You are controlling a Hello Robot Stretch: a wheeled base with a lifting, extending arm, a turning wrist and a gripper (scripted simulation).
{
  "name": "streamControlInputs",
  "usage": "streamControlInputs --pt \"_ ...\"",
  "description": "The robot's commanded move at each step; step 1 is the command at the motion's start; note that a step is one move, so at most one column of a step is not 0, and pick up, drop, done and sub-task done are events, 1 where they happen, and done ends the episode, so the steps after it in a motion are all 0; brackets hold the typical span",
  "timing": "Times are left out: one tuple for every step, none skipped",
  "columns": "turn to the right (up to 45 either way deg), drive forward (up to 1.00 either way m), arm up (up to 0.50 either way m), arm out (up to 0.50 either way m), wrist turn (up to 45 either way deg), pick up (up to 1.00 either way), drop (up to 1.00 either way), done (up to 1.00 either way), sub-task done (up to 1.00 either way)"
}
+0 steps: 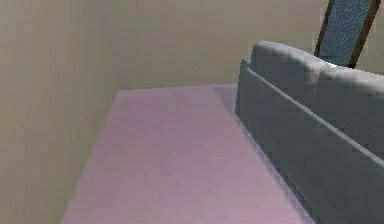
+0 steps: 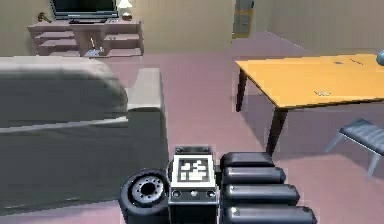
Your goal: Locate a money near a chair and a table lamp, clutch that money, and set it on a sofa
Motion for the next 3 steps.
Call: streamControlInputs --pt "0.0 1.00 0.00 0.00 0.0 0.00 0.00 0.00 0.00" --pt "0.0 1.00 0.00 0.00 0.0 0.00 0.00 0.00 0.00" --pt "3.0 0.00 0.00 0.00 0.0 0.00 0.00 0.00 0.00"
